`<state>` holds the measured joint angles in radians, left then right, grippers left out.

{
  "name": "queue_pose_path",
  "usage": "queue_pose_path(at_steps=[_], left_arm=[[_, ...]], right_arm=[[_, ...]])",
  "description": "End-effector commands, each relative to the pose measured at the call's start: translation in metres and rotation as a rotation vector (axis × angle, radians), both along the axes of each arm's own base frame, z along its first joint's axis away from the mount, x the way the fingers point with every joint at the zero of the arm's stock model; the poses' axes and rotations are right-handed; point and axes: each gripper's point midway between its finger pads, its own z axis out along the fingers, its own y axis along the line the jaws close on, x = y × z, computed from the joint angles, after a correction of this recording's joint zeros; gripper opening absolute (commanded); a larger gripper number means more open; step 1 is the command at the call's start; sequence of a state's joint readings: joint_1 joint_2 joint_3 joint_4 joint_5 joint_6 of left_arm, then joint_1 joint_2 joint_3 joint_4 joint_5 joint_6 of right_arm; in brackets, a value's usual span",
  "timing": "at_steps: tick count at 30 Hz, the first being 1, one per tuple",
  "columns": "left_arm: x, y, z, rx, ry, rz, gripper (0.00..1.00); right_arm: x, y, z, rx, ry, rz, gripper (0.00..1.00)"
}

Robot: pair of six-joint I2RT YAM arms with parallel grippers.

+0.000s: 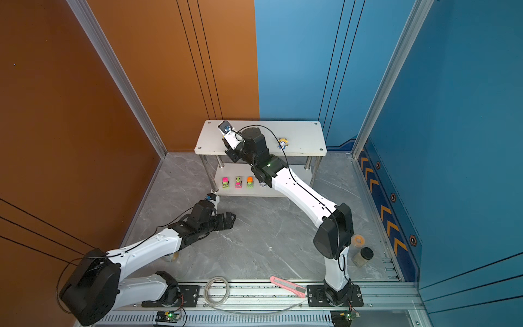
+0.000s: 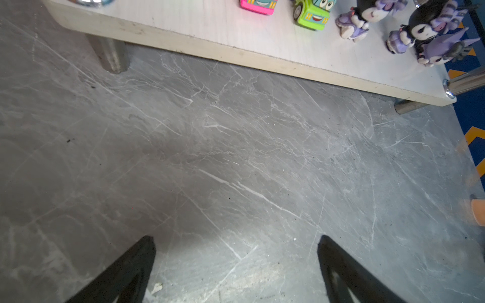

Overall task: Organize plastic toys on shelves
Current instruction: Place the plastic toy on the shelf.

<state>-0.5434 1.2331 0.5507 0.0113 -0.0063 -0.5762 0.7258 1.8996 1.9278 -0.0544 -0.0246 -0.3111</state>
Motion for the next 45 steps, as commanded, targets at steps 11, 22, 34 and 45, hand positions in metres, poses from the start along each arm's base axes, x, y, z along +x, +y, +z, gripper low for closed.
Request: queue_pose_path(at_steps=[11,22,34,45], left_arm=[[0.007,-0.002,0.01,-0.016,-0.019,0.01,0.98],[0.007,-0.003,0.01,-0.015,-0.022,0.007,0.98],[0.008,-0.005,0.011,-0.016,-0.028,0.0,0.98],[0.009,-0.004,0.02,-0.015,-0.052,0.003,0.98]], right_arm=[[-0.003,-0.006,0.001,0.005,-0.013,-0.027,0.33],[-0.009,-0.004,0.014,0.027,-0.017,-0.01,0.49],[-0.015,-0.006,0.045,0.061,-0.054,-0.003,0.55],[-0.041,-0.008,0.074,0.087,-0.09,0.017,0.61]])
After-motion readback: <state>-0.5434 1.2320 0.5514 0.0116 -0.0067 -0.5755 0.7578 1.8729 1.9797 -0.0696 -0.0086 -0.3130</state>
